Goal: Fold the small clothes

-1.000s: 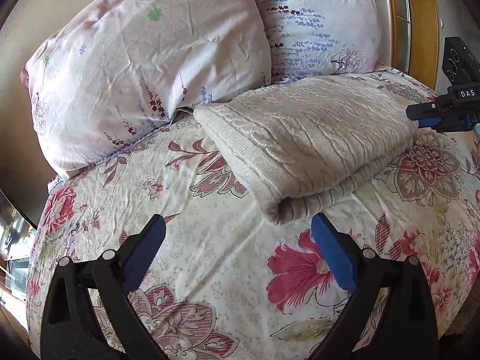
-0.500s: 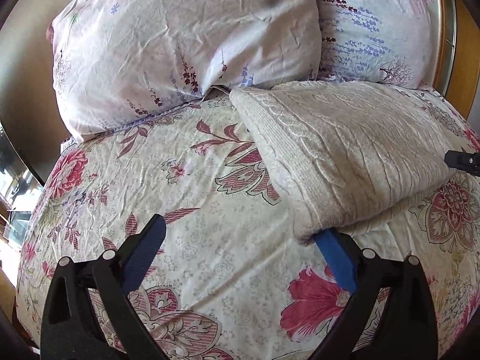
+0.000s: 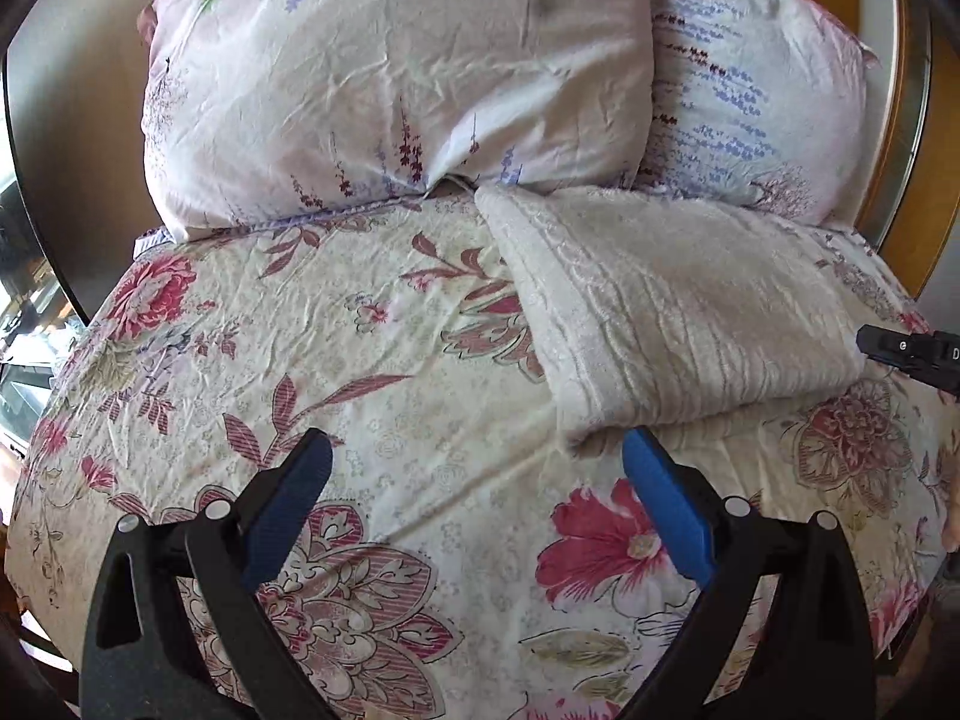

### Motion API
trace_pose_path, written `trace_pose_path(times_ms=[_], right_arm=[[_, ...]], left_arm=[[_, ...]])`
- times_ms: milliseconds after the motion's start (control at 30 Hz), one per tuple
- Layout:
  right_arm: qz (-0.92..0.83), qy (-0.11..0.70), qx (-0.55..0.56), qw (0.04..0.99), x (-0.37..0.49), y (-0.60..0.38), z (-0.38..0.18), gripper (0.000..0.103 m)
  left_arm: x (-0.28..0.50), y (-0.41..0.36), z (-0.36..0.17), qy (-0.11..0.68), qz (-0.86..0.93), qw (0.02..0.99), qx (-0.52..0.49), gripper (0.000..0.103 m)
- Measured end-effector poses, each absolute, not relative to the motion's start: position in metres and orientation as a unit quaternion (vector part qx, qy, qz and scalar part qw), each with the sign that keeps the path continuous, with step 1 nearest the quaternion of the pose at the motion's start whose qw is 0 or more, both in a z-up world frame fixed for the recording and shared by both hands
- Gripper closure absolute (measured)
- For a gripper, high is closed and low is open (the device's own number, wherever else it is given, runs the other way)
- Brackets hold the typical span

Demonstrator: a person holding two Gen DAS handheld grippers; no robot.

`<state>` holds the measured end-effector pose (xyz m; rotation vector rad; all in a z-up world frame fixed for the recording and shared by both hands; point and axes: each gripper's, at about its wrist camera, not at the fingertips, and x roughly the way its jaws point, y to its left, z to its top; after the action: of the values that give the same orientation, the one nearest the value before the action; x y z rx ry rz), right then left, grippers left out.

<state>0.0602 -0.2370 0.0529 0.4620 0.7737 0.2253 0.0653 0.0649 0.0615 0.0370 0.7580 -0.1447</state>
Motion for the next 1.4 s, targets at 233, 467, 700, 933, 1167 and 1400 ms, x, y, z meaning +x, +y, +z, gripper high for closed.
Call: trace_pose_path(times_ms=[233,467,700,933,1167,1400], right_arm=[[0.124,0.354,0.141,0.916,0.079,-0.192,0.067,0.067],[0.090,0.395,0.101,0.909,0.094,-0.177,0.044,0.067],[0.068,0.413,0.053,0.906,0.097,-0.162,0.032,0.067],[0.063,0.416,0.034,0.907,0.099,-0.156,0.033,0.066],[0.064,0.406,0.040,0.911,0.097,-0.158,0.034,0.064],[-0.031,0.330,0.080,0.940,0.060,-0.207,0.077,0.003]], left_arm=[[0.101,0.017,0.085,0.325,-0.120,0.937,-0.045,0.006],[0.118,-0.026,0.050,0.362,-0.095,0.927,0.040,0.008],[0.125,-0.032,0.031,0.379,-0.069,0.919,0.083,0.002],[0.131,-0.030,0.024,0.400,-0.068,0.911,0.074,0.002],[0.145,-0.005,0.012,0.443,-0.115,0.889,-0.025,0.002],[0.110,0.055,0.052,0.391,-0.094,0.912,-0.078,0.002]])
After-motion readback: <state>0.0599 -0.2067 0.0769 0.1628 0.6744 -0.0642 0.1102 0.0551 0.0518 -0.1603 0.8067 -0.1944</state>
